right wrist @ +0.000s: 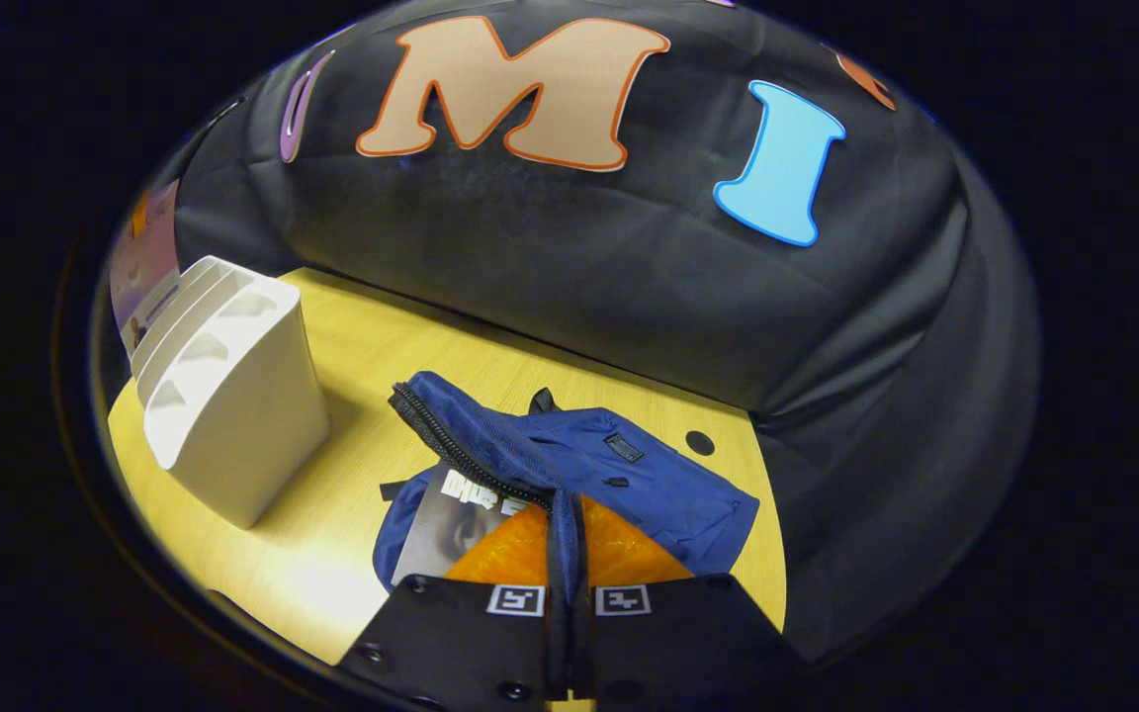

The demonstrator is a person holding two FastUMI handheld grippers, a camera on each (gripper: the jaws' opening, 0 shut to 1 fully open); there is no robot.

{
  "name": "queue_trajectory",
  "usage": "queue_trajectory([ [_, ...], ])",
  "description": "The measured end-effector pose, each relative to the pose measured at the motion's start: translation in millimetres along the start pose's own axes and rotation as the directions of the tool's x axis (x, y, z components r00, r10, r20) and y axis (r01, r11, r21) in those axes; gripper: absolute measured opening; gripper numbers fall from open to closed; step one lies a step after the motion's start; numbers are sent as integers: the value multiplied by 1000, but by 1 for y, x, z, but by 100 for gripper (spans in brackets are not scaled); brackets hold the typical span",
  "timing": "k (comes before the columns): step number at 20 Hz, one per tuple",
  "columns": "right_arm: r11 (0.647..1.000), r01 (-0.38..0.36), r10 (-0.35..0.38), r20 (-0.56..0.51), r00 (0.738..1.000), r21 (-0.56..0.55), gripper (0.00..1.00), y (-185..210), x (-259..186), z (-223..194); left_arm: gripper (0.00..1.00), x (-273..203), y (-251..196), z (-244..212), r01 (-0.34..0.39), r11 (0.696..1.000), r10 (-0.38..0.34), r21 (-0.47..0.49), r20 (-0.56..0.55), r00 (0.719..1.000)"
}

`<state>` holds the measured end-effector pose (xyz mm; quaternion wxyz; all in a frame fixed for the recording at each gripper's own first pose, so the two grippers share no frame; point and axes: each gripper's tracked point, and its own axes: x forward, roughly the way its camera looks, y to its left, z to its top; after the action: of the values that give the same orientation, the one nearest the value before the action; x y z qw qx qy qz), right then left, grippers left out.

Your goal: Open the schoolbag, grab two books from the bookshelf and put them into the schoolbag.

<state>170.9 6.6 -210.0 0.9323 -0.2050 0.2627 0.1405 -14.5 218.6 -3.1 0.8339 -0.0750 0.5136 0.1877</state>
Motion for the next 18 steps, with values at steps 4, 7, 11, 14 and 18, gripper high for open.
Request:
queue_trajectory([
  [4,999,-33,33,9,999,29,5,-6,0,0,27,-54,-11,-3,11,997,-4,-83,86,996],
  [7,996,-59,58,14,998,60,5,-9,0,-1,27,-78,-47,-16,114,981,-93,-154,143,985],
  [11,994,-90,89,25,996,54,5,-10,-3,-1,27,-93,-107,-32,284,931,-230,-229,236,944],
  [14,994,-101,99,30,995,49,5,-11,-4,0,26,-86,-146,-46,368,905,-305,-216,275,912],
  [18,993,-98,96,34,995,70,5,-16,-4,2,25,-67,-215,-61,491,842,-411,-224,324,852],
])
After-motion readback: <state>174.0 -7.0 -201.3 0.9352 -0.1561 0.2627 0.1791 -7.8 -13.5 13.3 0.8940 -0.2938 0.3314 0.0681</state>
